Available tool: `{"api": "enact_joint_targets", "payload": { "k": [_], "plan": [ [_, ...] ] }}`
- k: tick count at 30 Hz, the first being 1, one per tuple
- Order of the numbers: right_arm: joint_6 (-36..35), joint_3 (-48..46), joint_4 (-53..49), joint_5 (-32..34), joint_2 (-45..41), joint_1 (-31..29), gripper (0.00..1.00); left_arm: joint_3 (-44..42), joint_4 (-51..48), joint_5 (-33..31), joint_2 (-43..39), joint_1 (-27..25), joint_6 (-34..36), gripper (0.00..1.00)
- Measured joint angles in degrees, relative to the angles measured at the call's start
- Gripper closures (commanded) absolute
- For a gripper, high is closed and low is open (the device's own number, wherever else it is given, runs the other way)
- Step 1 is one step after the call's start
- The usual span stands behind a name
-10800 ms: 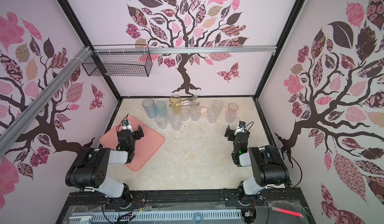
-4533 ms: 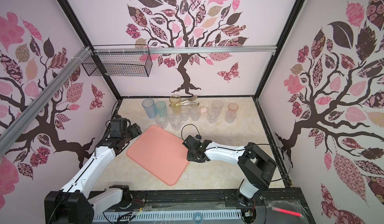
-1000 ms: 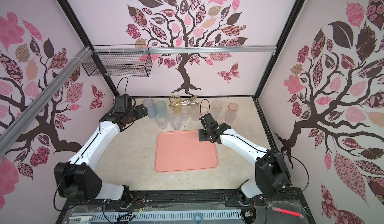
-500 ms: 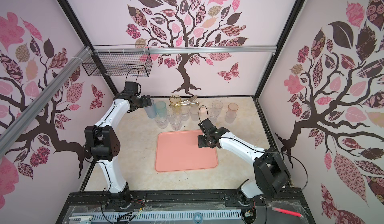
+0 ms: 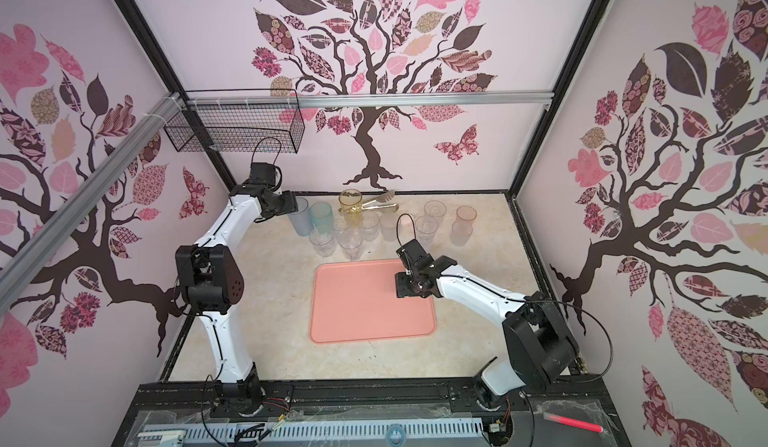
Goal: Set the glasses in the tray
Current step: 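Close the left gripper on the blue textured glass rim and lift it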
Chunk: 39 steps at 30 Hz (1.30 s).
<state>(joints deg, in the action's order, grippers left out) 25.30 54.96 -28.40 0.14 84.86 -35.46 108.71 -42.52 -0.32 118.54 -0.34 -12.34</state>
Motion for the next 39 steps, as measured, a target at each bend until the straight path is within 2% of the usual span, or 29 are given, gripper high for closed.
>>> {"api": "enact_joint_targets", "payload": {
  "k": [6,10,19,31,34,39],
  "plan": [
    [0.2,-0.3,0.3,-0.4,0.2,0.0,0.40,3.0,-0.1,-0.1,3.1,1.3,0.6,0.53],
    [0.5,-0.3,0.9,-1.0,1.0,0.0,0.40,5.3,-0.1,-0.2,5.6,1.4,0.6,0.69],
    [1.2,-2.1,1.7,-1.6,1.6,0.0,0.40,7.4,-0.8,-1.2,8.2,1.3,0.7,0.98],
    [1.7,-2.5,3.0,-2.0,1.9,0.0,0.40,6.0,-1.4,-3.1,6.2,1.3,1.0,1.00],
    [1.7,-3.2,3.1,-2.0,1.9,0.0,0.40,4.4,-2.0,-4.3,3.8,1.3,0.9,1.00],
    [1.8,-4.4,3.1,-2.0,1.9,0.0,0.40,-2.5,-3.2,-7.4,-5.2,1.3,0.0,1.00]
  ]
}}
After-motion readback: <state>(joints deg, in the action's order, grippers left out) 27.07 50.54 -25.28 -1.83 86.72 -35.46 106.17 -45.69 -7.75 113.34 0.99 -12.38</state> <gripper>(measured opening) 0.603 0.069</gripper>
